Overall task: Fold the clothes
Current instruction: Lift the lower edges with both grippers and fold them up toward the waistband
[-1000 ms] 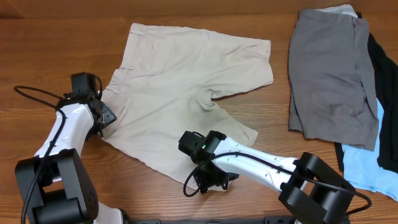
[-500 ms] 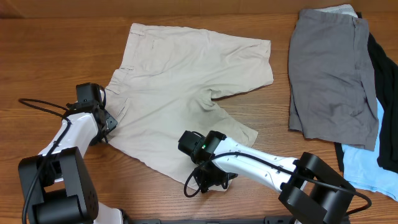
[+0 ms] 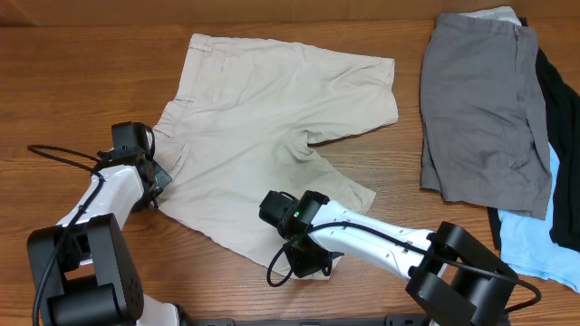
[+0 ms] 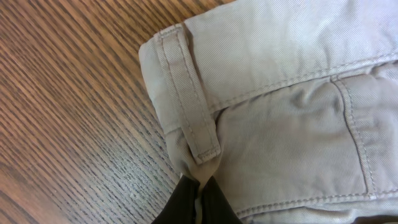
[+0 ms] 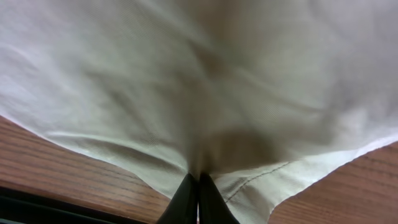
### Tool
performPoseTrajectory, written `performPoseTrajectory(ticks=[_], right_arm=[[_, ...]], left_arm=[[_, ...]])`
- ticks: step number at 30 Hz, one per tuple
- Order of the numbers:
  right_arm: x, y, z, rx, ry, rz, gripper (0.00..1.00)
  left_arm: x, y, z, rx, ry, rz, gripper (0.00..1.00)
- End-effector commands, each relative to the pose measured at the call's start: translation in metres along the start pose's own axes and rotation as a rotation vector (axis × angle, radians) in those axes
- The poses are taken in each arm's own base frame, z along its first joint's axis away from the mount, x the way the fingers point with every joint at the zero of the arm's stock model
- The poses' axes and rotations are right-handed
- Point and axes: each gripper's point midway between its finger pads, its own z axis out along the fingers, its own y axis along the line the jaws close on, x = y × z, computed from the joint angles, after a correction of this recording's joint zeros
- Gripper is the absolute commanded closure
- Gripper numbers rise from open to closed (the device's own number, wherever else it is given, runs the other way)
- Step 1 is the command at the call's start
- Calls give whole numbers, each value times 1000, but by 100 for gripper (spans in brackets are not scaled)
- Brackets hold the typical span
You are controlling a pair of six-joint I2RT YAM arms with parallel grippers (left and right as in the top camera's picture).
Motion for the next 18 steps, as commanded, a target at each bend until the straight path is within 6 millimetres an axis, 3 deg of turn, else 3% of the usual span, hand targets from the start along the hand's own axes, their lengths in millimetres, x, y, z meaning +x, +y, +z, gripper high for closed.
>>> performPoseTrajectory(ticks=[1, 5, 9, 14, 18], right_arm=[[4, 5, -3, -30, 7, 48, 96], [3, 10, -13, -85, 4, 69, 96], [-6, 5, -46, -166, -52, 133, 96], [-14, -33, -106, -249, -173, 267, 96], [-19, -60, -137, -301, -272, 355, 96]], left_arm=[[7, 4, 1, -13, 22, 6, 96], [5, 5, -9, -8, 15, 4, 96], [-5, 6, -32, 16, -24, -3, 96], [-19, 16, -83, 56, -128, -29, 96], [-18, 26, -111, 77, -171, -42, 96]])
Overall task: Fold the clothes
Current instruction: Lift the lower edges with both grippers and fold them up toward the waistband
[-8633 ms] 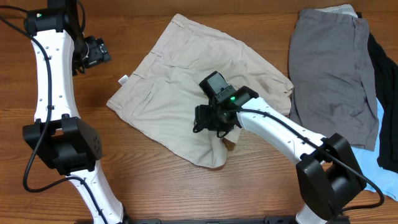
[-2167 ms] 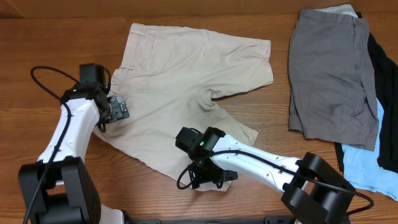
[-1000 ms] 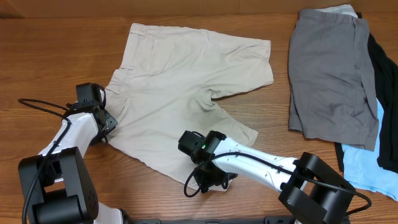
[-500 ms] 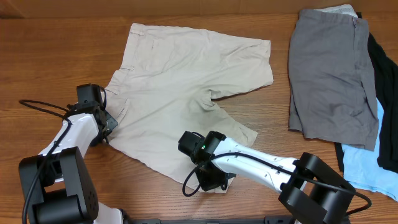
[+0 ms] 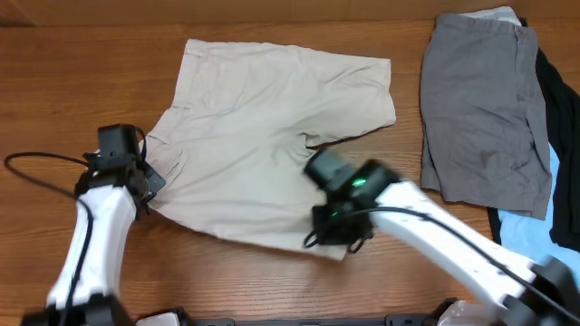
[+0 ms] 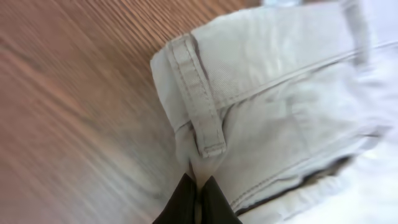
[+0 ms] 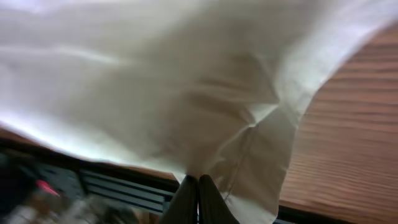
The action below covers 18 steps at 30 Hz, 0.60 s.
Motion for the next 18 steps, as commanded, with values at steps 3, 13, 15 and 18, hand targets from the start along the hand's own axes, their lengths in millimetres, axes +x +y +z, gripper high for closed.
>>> performPoseTrajectory(ticks=[3, 13, 15, 18], right_arm=[[-26, -17, -64, -108, -199, 107, 96], [1, -42, -107, -122, -317, 152, 96], [-7, -47, -114, -103, -379, 154, 96], [-35, -47, -124, -86, -499, 122, 96]], left_arm=[[-16, 12, -52, 38, -126, -29, 96], [-7, 34, -130, 145, -239, -65, 96], [-6, 37, -136, 157, -255, -70, 96], [-8, 36, -139, 167, -269, -78, 96]])
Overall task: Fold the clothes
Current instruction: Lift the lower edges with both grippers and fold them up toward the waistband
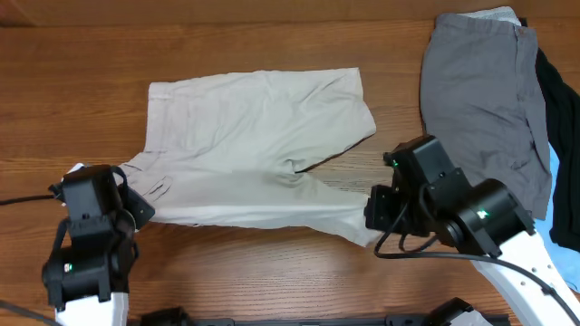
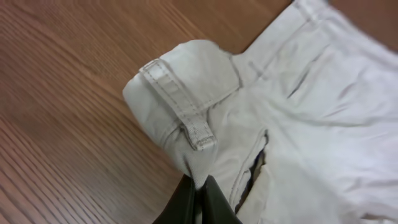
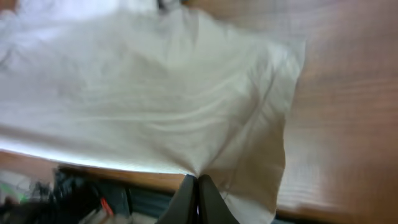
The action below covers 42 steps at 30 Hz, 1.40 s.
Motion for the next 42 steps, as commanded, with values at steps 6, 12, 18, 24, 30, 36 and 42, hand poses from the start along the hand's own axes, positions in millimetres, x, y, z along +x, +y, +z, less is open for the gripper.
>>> performPoseTrajectory(ticks=[6, 12, 18, 24, 30, 36, 42], right_arm=[[-115, 22, 9, -21, -352, -154, 96], [-186, 33, 35, -13, -500, -247, 96], [-231, 21, 47, 28, -609, -212, 96], [-258, -1, 50, 43, -659, -157, 96], [-267, -10, 74, 58, -642, -147, 96], [-278, -24, 113, 88, -624, -109, 96], [-289, -33, 121, 112, -660, -87, 77]], left_arm=[[-33, -12, 5, 7, -96, -64, 96], [-55, -34, 34, 35, -126, -72, 96], [-85, -73, 57, 165, -196, -89, 96], [-109, -116, 81, 268, -282, -80, 96], [-106, -149, 126, 309, -289, -51, 96], [-97, -180, 170, 357, -316, -33, 96], [-93, -204, 181, 402, -374, 55, 58]])
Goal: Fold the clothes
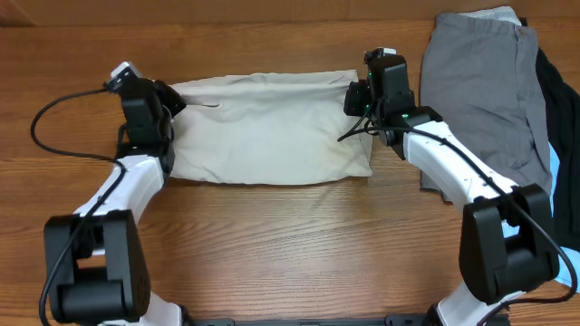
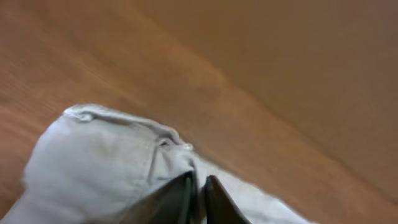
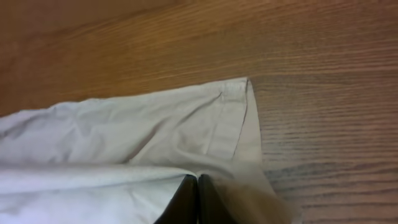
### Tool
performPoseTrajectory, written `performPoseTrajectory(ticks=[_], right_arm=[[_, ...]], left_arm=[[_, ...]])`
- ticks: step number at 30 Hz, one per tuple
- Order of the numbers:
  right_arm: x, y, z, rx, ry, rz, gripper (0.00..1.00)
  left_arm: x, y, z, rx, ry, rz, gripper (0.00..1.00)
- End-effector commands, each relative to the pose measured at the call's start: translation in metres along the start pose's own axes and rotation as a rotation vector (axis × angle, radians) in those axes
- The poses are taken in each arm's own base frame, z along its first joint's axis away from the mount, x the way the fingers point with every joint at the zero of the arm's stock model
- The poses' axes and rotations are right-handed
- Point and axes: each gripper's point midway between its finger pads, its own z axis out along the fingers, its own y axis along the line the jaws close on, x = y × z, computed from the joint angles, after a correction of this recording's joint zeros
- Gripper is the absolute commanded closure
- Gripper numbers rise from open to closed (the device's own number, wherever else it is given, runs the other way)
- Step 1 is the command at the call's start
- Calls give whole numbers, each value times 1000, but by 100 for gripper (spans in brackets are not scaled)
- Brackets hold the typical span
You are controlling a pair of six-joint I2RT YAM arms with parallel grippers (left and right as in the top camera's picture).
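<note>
The beige shorts (image 1: 267,131) lie folded in half lengthwise at the back middle of the table, a long rectangle. My left gripper (image 1: 168,98) is shut on the waistband corner (image 2: 124,149) at the far left end. My right gripper (image 1: 355,98) is shut on the leg hem (image 3: 205,134) at the far right end. Both pinch cloth at the fold's far edge, low over the lower layer.
Grey shorts (image 1: 485,109) lie spread at the right, over a black garment (image 1: 562,136) and a light blue one (image 1: 535,244). Bare wooden tabletop (image 1: 272,254) lies in front of the beige shorts.
Both grippers moved from the near side to the far side of the shorts, carrying the near edge over. The shorts, then half lifted and stretched, now lie doubled over.
The shorts lay spread and skewed, my left gripper shut on the waistband corner and my right on the near leg hem. Then the near edge was lifted and pulled straight between both grippers. Now that edge lies on the far edge, the shorts folded in half.
</note>
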Motion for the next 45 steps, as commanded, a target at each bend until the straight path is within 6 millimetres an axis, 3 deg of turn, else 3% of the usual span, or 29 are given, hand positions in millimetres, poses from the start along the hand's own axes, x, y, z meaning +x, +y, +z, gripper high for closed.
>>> performPoseTrajectory(ticks=[1, 2, 3, 9, 16, 18, 22, 31, 35, 39, 42, 45], right_arm=[[-30, -11, -3, 34, -90, 30, 45], [-33, -11, -3, 32, -102, 32, 27], [-37, -12, -3, 29, -116, 34, 0], [-33, -10, -10, 18, -67, 36, 0], [-20, 2, -58, -9, 119, 34, 0], [-16, 4, -75, -17, 151, 24, 0], [-4, 0, -88, -2, 206, 26, 0], [24, -2, -93, -12, 327, -16, 0], [30, -1, -96, -22, 357, -11, 0], [26, 19, -95, -124, 345, -4, 5], [20, 26, -83, -151, 313, -10, 18], [29, 36, -64, -220, 349, 1, 31]], left_arm=[[-2, -8, 7, 4, -31, 73, 28], [-1, -8, 8, 5, -32, 80, 0], [-2, -8, 8, 5, -32, 90, 0], [-5, -13, -2, 16, -16, 122, 0], [-12, -11, -66, -20, 102, 265, 0], [-9, -16, -84, 24, 150, 327, 0], [5, -28, -103, 128, 233, 410, 0], [31, 2, -104, 116, 461, 344, 0], [19, 5, -95, 132, 560, 321, 5], [10, 4, -79, 108, 670, 320, 9], [-1, -4, -73, 99, 722, 313, 25], [-30, -19, -78, 108, 684, 323, 27]])
